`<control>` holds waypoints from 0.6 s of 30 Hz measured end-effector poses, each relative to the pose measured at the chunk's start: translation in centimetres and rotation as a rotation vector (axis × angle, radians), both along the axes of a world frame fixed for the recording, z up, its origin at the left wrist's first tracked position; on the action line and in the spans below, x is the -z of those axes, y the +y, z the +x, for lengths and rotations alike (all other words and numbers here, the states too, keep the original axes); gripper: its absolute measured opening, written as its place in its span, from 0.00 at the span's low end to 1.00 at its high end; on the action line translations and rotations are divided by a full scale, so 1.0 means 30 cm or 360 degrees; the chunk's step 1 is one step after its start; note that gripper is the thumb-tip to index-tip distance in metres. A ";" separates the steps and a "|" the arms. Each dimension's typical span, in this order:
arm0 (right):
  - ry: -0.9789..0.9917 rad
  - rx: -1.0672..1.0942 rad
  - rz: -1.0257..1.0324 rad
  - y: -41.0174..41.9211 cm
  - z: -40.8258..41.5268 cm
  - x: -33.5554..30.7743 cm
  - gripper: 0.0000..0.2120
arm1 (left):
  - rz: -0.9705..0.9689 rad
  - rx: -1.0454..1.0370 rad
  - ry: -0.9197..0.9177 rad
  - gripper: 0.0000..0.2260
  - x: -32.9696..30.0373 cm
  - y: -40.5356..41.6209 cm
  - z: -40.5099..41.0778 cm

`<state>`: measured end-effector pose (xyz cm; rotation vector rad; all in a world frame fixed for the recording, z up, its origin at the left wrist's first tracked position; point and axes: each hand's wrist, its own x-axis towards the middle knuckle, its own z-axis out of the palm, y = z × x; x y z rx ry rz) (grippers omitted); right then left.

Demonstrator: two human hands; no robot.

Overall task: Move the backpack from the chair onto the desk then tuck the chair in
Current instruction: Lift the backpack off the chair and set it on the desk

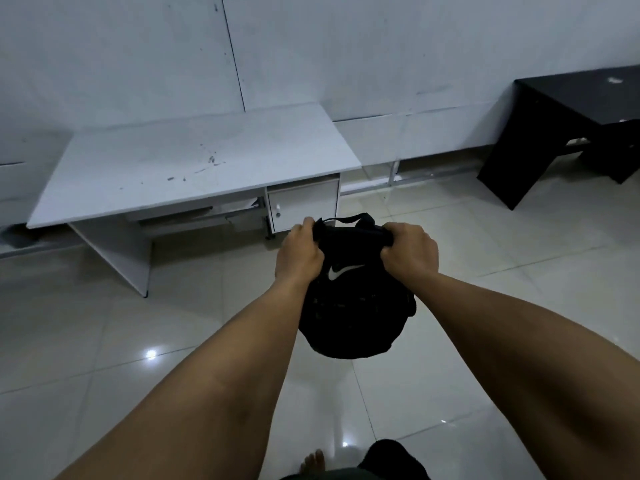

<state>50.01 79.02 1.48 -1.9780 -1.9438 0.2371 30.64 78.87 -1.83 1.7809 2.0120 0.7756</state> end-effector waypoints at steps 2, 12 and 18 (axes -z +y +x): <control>0.0016 -0.0026 0.0024 0.116 -0.022 -0.028 0.13 | 0.0077 -0.0102 -0.0012 0.12 -0.022 0.100 -0.009; 0.0074 -0.0202 0.0149 0.758 -0.080 -0.206 0.13 | 0.0446 -0.0392 0.0133 0.14 -0.205 0.685 -0.044; 0.0079 -0.0307 0.0168 1.098 -0.133 -0.322 0.13 | 0.0485 -0.0494 0.0216 0.15 -0.320 0.987 -0.091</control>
